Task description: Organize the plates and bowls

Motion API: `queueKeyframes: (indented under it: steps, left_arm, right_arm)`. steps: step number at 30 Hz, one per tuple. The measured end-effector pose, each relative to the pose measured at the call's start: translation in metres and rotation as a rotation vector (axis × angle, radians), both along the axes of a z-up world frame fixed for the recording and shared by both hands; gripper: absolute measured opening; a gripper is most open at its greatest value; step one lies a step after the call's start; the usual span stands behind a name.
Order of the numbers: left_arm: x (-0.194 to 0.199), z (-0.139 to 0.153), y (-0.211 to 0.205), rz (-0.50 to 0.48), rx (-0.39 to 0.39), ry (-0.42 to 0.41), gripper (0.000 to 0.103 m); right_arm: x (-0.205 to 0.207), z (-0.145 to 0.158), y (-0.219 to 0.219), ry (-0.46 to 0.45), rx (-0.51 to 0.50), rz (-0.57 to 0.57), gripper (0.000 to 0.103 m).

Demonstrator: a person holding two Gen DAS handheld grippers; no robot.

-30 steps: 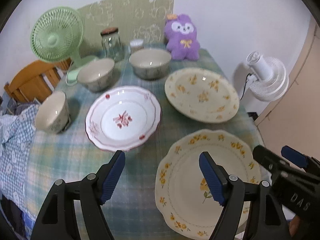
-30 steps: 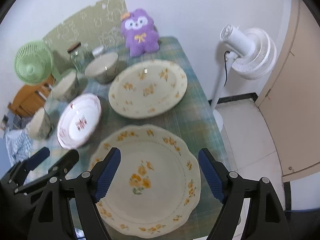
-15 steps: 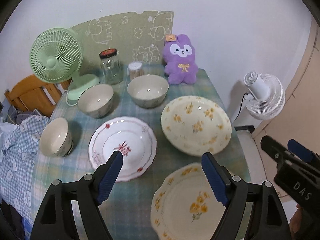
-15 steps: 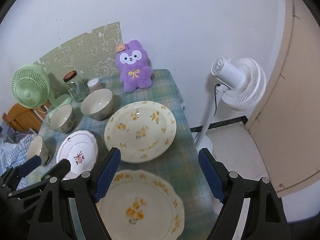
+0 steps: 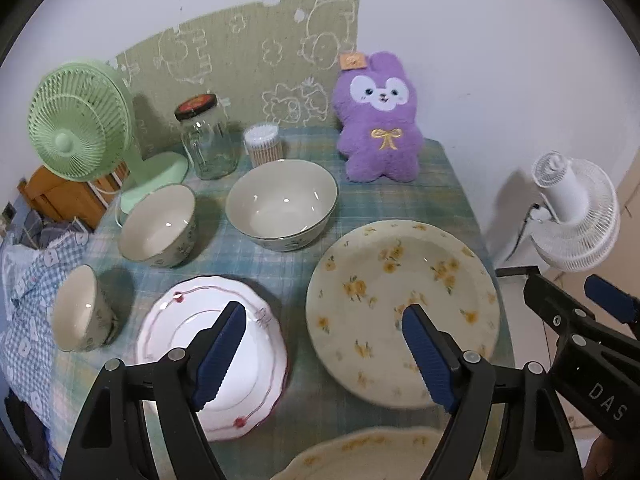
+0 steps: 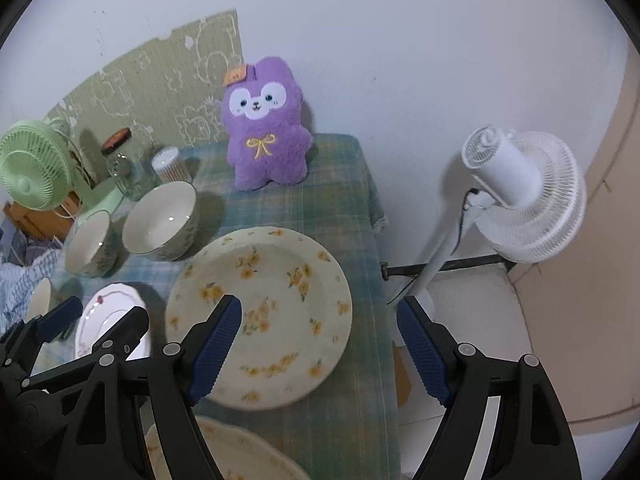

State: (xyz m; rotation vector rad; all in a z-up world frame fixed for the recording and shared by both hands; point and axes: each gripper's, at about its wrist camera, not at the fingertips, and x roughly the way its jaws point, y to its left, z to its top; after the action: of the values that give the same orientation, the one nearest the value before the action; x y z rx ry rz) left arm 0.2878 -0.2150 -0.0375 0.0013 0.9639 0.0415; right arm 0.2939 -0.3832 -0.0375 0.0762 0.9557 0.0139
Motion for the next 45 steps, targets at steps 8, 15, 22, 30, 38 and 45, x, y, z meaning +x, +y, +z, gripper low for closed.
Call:
queueKeyframes:
  steps: [8, 15, 22, 30, 38, 45]
  left_arm:
    - [0.043, -0.047, -0.011, 0.023, 0.018, 0.064, 0.078]
    - [0.066, -0.079, -0.013, 0.026, 0.005, 0.127, 0.063]
    - [0.069, -0.093, -0.013, 0.042, 0.041, 0.142, 0.057]
    - [0.067, -0.099, -0.007, 0.054, 0.038, 0.156, 0.051]
    - [0.067, -0.099, -0.007, 0.059, 0.04, 0.162, 0.049]
    - [0.062, -0.093, -0.01, 0.043, 0.047, 0.158, 0.047]
  right_arm:
    - [0.048, -0.049, -0.007, 0.059, 0.01, 0.026, 0.082]
    - [0.07, -0.086, -0.01, 0.111, 0.009, 0.026, 0.076]
    - [0.077, -0.109, -0.008, 0.174, 0.019, 0.03, 0.065]
    - [0.082, -0.118, -0.005, 0.214, 0.015, 0.048, 0.051]
    - [0.082, -0.113, 0.003, 0.221, -0.035, 0.04, 0.051]
    - [0.076, -0.107, 0.003, 0.216, -0.076, 0.022, 0.051]
